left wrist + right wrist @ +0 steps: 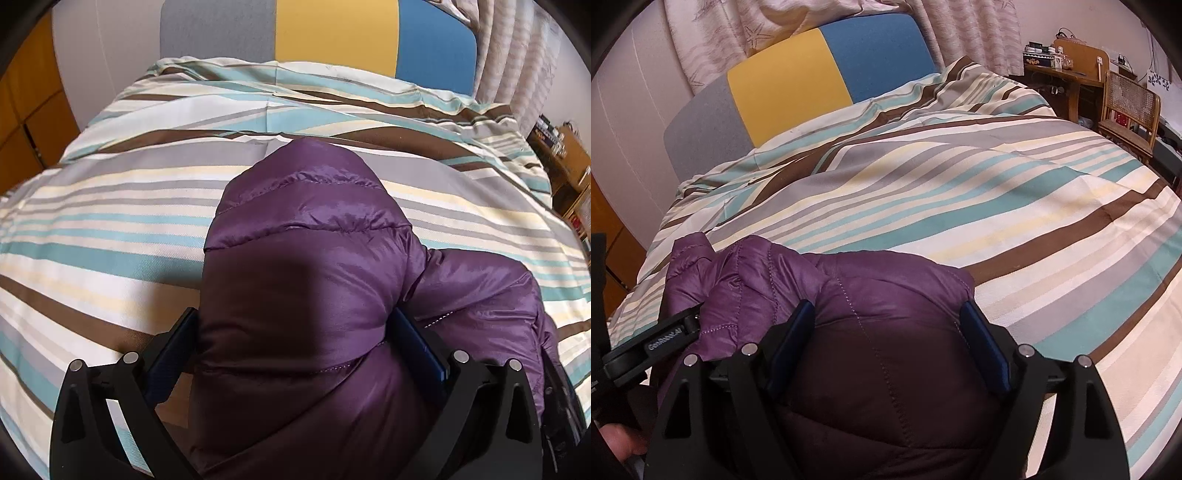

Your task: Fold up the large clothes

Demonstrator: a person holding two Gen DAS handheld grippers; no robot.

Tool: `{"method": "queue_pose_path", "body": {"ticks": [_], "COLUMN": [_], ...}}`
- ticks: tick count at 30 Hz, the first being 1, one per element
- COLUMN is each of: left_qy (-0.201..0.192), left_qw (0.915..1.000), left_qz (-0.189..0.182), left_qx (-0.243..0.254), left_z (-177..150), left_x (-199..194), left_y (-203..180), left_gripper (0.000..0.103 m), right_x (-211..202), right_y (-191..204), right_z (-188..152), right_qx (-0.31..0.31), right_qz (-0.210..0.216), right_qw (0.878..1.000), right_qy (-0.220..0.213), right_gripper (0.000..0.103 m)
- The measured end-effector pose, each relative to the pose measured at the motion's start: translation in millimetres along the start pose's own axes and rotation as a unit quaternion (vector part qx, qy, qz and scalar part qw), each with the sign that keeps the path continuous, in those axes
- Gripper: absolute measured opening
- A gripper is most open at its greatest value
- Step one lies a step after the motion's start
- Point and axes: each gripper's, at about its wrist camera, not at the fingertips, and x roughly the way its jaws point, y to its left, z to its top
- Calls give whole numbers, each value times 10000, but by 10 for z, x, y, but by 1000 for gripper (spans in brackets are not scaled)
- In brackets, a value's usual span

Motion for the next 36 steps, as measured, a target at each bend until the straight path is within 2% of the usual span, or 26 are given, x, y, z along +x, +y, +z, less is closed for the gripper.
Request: {"method": "queue_pose_path", "body": {"ticks": [5,8,12,16,19,22,25,27,30,33,36], "left_qy": [-241,-412,-487,-704,-737,-869,-982,-1091,-1370,-1212,-1021], "left_qw": [9997,9988,9942,9918,9926,9924,9922,9909,9832,9864,9898], "left_qz": [54,-259,-863,-976,-955,-876,-759,-483,-67,-195,-421], "left_qx": [-11,-14,-415,-424,-134,19,143,618,1203,1092,902], "left_z": [-94,-286,-608,-838,-943,-1030,-1093,-1115,-1157,-1128,-1090], "left_x": [-234,-505,-785,-994,-1135,-1188,-1147,-1105,-1102,-1007,-946], "left_y": [14,97,330,379,380,369,334,212,71,123,188], "left_gripper": [100,100,100,100,100,100,100,100,100,100,100], "right_x": [0,-4,-54,-246,-446,-761,-849,-794,-646,-496,-448], "right_y": [-6,-22,-32,-7,7,19,0,-54,-122,-135,-159], "right_z": [-10,-8,-13,-46,-107,-289,-452,-512,-505,-497,-499], "right_qx": [-15,27,77,-3,-209,-612,-823,-682,-439,-391,-305], "right_qz": [-18,35,122,143,175,180,121,188,213,268,341], "right_qw": [10000,10000,9998,9990,9987,9955,9935,9951,9980,9988,9990], "right_qy": [-42,-68,-167,-425,-439,-702,-779,-697,-393,-83,23], "right_gripper": [82,82,84,90,91,94,97,98,101,101,101]}}
